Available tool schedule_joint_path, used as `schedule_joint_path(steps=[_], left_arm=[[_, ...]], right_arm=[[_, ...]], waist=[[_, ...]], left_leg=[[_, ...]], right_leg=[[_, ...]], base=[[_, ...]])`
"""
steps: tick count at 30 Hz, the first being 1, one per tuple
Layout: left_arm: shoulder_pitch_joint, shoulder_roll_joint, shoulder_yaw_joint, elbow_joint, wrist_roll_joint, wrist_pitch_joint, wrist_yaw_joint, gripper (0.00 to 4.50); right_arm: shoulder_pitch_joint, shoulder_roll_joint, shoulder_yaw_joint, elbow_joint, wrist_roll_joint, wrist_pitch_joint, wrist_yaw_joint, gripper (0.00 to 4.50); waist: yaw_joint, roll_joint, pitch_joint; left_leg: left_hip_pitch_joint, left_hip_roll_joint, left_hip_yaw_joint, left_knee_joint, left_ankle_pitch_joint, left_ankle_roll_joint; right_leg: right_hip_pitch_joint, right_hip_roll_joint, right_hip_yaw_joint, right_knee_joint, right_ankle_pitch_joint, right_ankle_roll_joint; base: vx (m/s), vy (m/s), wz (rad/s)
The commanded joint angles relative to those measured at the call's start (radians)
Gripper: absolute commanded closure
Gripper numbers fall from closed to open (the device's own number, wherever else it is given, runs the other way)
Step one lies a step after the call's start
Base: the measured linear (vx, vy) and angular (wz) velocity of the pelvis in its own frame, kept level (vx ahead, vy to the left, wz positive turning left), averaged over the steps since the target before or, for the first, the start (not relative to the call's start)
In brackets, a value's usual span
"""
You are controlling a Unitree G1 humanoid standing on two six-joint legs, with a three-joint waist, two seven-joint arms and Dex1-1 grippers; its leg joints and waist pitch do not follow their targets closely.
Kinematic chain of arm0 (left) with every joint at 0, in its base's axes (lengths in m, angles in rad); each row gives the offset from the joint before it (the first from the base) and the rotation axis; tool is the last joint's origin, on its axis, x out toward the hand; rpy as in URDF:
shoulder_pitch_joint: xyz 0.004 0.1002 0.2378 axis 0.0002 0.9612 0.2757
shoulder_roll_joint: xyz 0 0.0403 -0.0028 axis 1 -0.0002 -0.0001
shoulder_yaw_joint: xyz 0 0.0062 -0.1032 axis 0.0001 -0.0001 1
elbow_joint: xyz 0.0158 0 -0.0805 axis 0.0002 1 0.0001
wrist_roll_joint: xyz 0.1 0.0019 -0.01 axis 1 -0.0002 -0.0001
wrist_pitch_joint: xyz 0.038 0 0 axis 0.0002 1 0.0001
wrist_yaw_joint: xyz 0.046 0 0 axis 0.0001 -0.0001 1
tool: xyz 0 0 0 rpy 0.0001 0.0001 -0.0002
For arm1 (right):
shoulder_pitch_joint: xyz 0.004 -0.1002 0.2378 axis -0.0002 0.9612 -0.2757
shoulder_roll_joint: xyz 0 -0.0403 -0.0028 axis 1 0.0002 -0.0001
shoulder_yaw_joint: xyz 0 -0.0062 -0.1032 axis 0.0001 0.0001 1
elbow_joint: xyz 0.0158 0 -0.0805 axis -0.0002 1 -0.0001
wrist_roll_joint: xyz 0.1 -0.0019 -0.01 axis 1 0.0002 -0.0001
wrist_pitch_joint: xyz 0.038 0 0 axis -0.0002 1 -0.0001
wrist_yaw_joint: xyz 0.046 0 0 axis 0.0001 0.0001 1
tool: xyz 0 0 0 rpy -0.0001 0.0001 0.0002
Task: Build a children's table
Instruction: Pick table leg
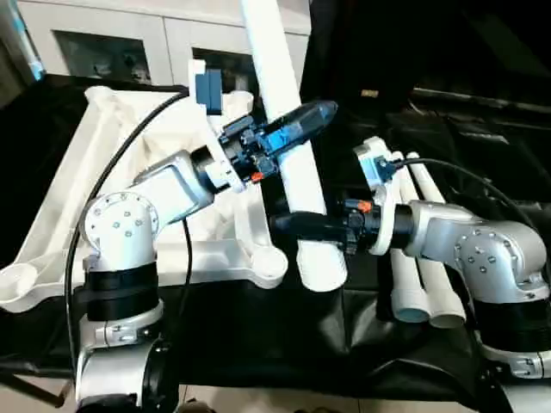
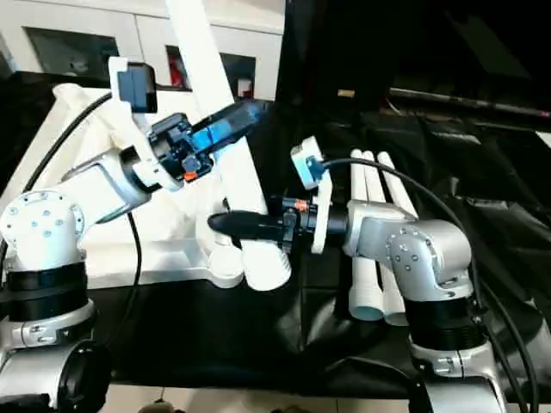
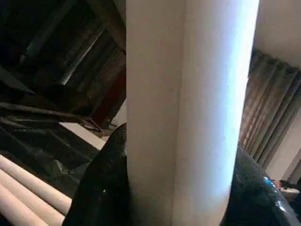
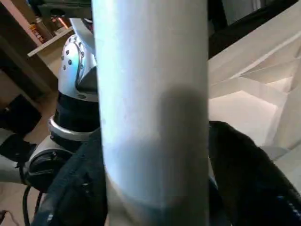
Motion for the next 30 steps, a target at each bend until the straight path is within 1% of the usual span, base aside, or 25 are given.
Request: schedule_joint_path(steps=[1,2,5,7,8,9,10,11,12,13,14,15,16,17,18,19,20,21,22,23,24,25,26,27,30], left_arm=[[-0.008,0.0,-0.011,-0.056,-0.052,-0.018,-0.057,2.68],[-0.002,0.003,-0.018,-0.062,-0.054,-0.015,-0.06,2.68],[0.003,0.006,-0.023,-0.069,-0.058,-0.015,-0.064,2.68],[0.007,0.016,-0.038,-0.07,-0.031,-0.027,-0.052,2.68],[0.006,0.019,-0.046,-0.067,-0.011,-0.032,-0.038,2.12],[0.006,0.027,-0.064,-0.063,0.013,-0.034,-0.03,2.12],[0.007,0.029,-0.069,-0.063,0.02,-0.038,-0.029,1.98],[0.008,0.033,-0.077,-0.064,0.028,-0.044,-0.031,1.98],[0.01,0.033,-0.097,-0.069,0.056,-0.05,-0.003,1.8],[0.011,0.032,-0.122,-0.073,0.099,-0.059,0.039,1.69],[0.011,0.033,-0.143,-0.073,0.135,-0.065,0.074,1.6],[0.01,0.028,-0.173,-0.062,0.197,-0.066,0.145,1.6],[0.01,0.028,-0.173,-0.062,0.197,-0.066,0.145,1.57],[0.009,0.022,-0.19,-0.051,0.237,-0.064,0.198,1.48],[0.009,-0.024,-0.178,-0.023,0.269,-0.055,0.309,1.43],[0.01,-0.029,-0.175,-0.022,0.27,-0.055,0.316,1.4],[0.011,-0.051,-0.16,-0.015,0.272,-0.054,0.353,1.4],[0.011,-0.091,-0.134,-0.005,0.278,-0.053,0.419,1.83],[0.011,-0.099,-0.128,-0.003,0.281,-0.056,0.433,1.83],[0.009,-0.106,-0.124,0.0,0.289,-0.064,0.447,1.78],[0.007,-0.111,-0.12,0.003,0.293,-0.071,0.458,1.92],[0.004,-0.117,-0.115,0.009,0.297,-0.081,0.467,1.92],[0.001,-0.121,-0.11,0.012,0.299,-0.088,0.472,2.13],[-0.002,-0.122,-0.107,0.016,0.301,-0.094,0.476,2.28],[-0.006,-0.122,-0.102,0.022,0.31,-0.096,0.49,2.3]], right_arm=[[0.028,-0.036,0.01,0.035,-0.031,0.022,-0.03,1.85],[0.03,-0.036,0.011,0.032,-0.029,0.023,-0.03,2.03],[0.031,-0.034,0.014,0.03,-0.03,0.022,-0.04,2.22],[0.032,-0.027,0.016,0.034,-0.044,0.009,-0.064,2.41],[0.032,-0.023,0.016,0.035,-0.056,-0.004,-0.076,2.47],[0.026,0.0,0.005,0.05,-0.089,-0.031,-0.131,2.47],[0.024,0.006,0.001,0.056,-0.096,-0.036,-0.146,2.52],[0.021,0.013,-0.003,0.062,-0.103,-0.041,-0.166,2.52],[0.017,0.027,-0.001,0.067,-0.127,-0.069,-0.206,2.53],[0.013,0.04,0.002,0.07,-0.144,-0.085,-0.24,2.53],[0.012,0.048,0.005,0.069,-0.154,-0.096,-0.256,2.53],[0.008,0.066,0.009,0.069,-0.173,-0.111,-0.293,2.53],[0.008,0.066,0.009,0.069,-0.173,-0.111,-0.293,2.54],[0.005,0.079,0.012,0.069,-0.184,-0.116,-0.317,2.54],[-0.003,0.122,0.01,0.07,-0.207,-0.138,-0.384,2.54],[-0.004,0.126,0.009,0.07,-0.208,-0.139,-0.389,2.55],[-0.009,0.145,0.007,0.07,-0.215,-0.144,-0.415,2.55],[-0.02,0.18,0.01,0.073,-0.241,-0.152,-0.471,2.56],[-0.024,0.188,0.014,0.075,-0.25,-0.155,-0.485,2.56],[-0.027,0.197,0.014,0.077,-0.254,-0.156,-0.499,2.57],[-0.029,0.203,0.013,0.079,-0.256,-0.156,-0.508,2.57],[-0.033,0.209,0.016,0.082,-0.263,-0.162,-0.518,2.57],[-0.034,0.213,0.022,0.085,-0.269,-0.165,-0.525,2.57],[-0.036,0.212,0.033,0.086,-0.277,-0.169,-0.525,2.57],[-0.037,0.216,0.048,0.087,-0.289,-0.177,-0.534,2.57]], waist=[[0.002,0.002,-0.069],[0.002,0.001,-0.07],[0.002,0.002,-0.072],[0.003,0.002,-0.072],[0.003,0.001,-0.071],[0.002,0.002,-0.071],[0.001,0.003,-0.071],[-0.001,0.003,-0.069],[-0.001,0.002,-0.071],[-0.002,0.005,-0.07],[-0.003,0.006,-0.07],[-0.005,0.006,-0.07],[-0.004,0.007,-0.07],[-0.001,0.007,-0.075],[-0.006,0.009,-0.07],[-0.006,0.008,-0.07],[-0.007,0.006,-0.074],[-0.006,0.003,-0.074],[-0.008,0.002,-0.073],[-0.009,0.0,-0.074],[-0.009,0.002,-0.074],[-0.01,0.0,-0.073],[-0.01,0.001,-0.073],[-0.01,0.001,-0.073],[-0.01,0.002,-0.073]], left_leg=[[-0.002,0.026,-0.001,-0.066,-0.044,0.006],[-0.002,0.028,-0.001,-0.066,-0.04,0.005],[-0.003,0.027,-0.001,-0.065,-0.027,0.006],[-0.003,0.027,-0.001,-0.065,-0.026,0.005],[-0.003,0.027,-0.001,-0.066,-0.028,0.004],[-0.003,0.026,-0.001,-0.065,-0.026,0.001],[-0.003,0.027,-0.002,-0.066,-0.021,-0.002],[-0.003,0.027,-0.002,-0.068,-0.031,-0.009],[-0.002,0.026,-0.001,-0.067,-0.036,-0.01],[-0.002,0.028,-0.002,-0.068,-0.038,-0.016],[0.0,0.031,-0.004,-0.07,-0.045,-0.023],[-0.001,0.03,-0.004,-0.07,-0.046,-0.03],[0.002,0.03,-0.003,-0.069,-0.05,-0.03],[0.004,0.028,-0.001,-0.067,-0.036,-0.03],[0.001,0.031,-0.002,-0.069,-0.034,-0.032],[0.0,0.029,-0.002,-0.068,-0.04,-0.039],[-0.003,0.028,-0.002,-0.066,-0.035,-0.039],[-0.005,0.025,-0.001,-0.066,-0.032,-0.036],[-0.006,0.026,-0.001,-0.067,-0.033,-0.036],[-0.007,0.023,-0.002,-0.066,-0.033,-0.033],[-0.007,0.023,-0.003,-0.067,-0.034,-0.03],[-0.006,0.022,-0.002,-0.066,-0.034,-0.028],[-0.005,0.022,-0.002,-0.066,-0.039,-0.028],[-0.006,0.021,-0.001,-0.066,-0.039,-0.026],[-0.004,0.022,-0.002,-0.066,-0.036,-0.021]], right_leg=[[0.067,-0.07,0.046,-0.076,-0.226,-0.131],[0.068,-0.07,0.046,-0.074,-0.218,-0.131],[0.068,-0.069,0.046,-0.07,-0.187,-0.138],[0.068,-0.069,0.046,-0.07,-0.181,-0.139],[0.068,-0.069,0.046,-0.07,-0.186,-0.138],[0.068,-0.07,0.046,-0.07,-0.189,-0.136],[0.066,-0.069,0.046,-0.07,-0.19,-0.133],[0.066,-0.068,0.045,-0.073,-0.212,-0.124],[0.067,-0.068,0.046,-0.073,-0.219,-0.122],[0.064,-0.069,0.047,-0.073,-0.219,-0.117],[0.064,-0.069,0.046,-0.073,-0.223,-0.113],[0.064,-0.068,0.047,-0.073,-0.223,-0.103],[0.062,-0.068,0.046,-0.073,-0.227,-0.104],[0.064,-0.068,0.048,-0.068,-0.191,-0.112],[0.061,-0.064,0.048,-0.068,-0.161,-0.12],[0.065,-0.065,0.047,-0.066,-0.162,-0.124],[0.069,-0.068,0.048,-0.065,-0.155,-0.129],[0.069,-0.067,0.048,-0.065,-0.15,-0.129],[0.069,-0.066,0.048,-0.065,-0.149,-0.129],[0.071,-0.065,0.047,-0.067,-0.154,-0.119],[0.071,-0.065,0.047,-0.068,-0.16,-0.107],[0.069,-0.064,0.047,-0.069,-0.163,-0.1],[0.068,-0.064,0.047,-0.07,-0.171,-0.094],[0.067,-0.064,0.047,-0.07,-0.173,-0.09],[0.066,-0.063,0.046,-0.068,-0.154,-0.084]], base=[[0.0,0.0,0.0],[0.0,0.0,0.0],[0.0,0.0,0.0],[0.0,0.0,0.0],[0.0,0.0,0.0],[0.0,0.0,0.0],[0.0,0.0,0.0],[0.0,0.0,0.0],[0.0,0.0,0.0],[0.0,0.0,0.0],[0.0,0.0,0.0],[0.0,0.0,0.0],[0.0,0.0,0.0],[0.0,0.0,0.0],[0.0,0.0,0.0],[0.0,0.0,0.0],[0.0,0.0,0.0],[0.0,0.0,0.0],[0.0,0.0,0.0],[0.0,0.0,0.0],[0.0,0.0,0.0],[0.0,0.0,0.0],[0.0,0.0,0.0],[0.0,0.0,0.0],[0.0,0.0,0.0]])
